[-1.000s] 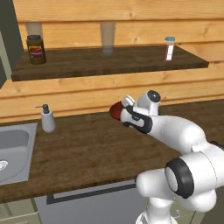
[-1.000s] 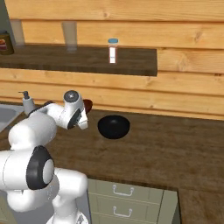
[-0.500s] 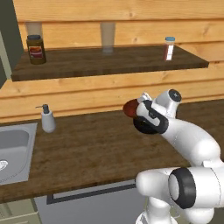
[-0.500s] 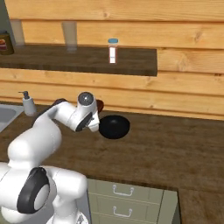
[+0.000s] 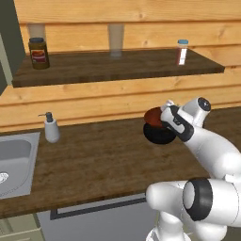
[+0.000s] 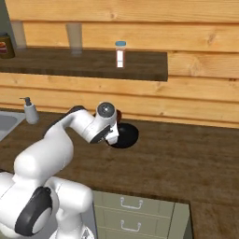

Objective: Pick up the bowls on the counter and stack them on top of one another in the open cabinet. Place the smaller bowl on top of the larger bowl.

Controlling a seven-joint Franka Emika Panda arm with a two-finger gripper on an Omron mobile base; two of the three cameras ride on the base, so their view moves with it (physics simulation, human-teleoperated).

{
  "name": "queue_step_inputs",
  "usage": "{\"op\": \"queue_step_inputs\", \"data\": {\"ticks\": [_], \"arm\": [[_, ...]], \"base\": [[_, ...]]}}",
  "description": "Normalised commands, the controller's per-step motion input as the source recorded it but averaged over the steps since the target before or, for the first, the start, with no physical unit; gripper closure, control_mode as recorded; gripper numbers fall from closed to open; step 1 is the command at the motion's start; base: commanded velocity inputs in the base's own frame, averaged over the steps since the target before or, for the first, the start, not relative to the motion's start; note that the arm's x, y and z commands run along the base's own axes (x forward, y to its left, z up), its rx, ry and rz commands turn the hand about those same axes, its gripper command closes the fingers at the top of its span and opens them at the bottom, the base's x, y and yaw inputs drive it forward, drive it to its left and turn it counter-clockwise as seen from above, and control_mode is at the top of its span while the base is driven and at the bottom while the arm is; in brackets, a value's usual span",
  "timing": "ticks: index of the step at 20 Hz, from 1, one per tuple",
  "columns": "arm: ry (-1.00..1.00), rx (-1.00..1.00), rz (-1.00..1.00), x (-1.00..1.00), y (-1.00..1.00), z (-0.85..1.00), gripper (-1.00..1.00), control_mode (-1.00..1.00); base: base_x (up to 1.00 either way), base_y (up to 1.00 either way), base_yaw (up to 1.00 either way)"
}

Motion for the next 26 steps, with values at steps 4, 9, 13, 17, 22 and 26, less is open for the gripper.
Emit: {"op": "queue_step_inputs", "data": {"ticks": [4, 9, 13, 17, 22, 26], "arm": [[0.02, 0.00, 0.00, 0.00, -0.52, -0.03, 1.00, -1.00], [0.00, 0.00, 0.00, 0.00, -0.32, -0.19, 1.00, -1.00], [0.00, 0.00, 0.00, 0.00, -0.01, -0.27, 1.00, -1.00], [0.00, -0.03, 0.00, 0.01, 0.00, -0.37, 1.00, -1.00], [0.01, -0.01, 0.00, 0.12, 0.00, -0.36, 1.00, -1.00], [0.04, -0.01, 0.00, 0.19, 0.00, -0.36, 1.00, -1.00]], "base": [[0.00, 0.00, 0.00], [0.00, 0.00, 0.00], [0.00, 0.00, 0.00], [0.00, 0.00, 0.00], [0.00, 0.00, 0.00], [0.00, 0.00, 0.00]]}}
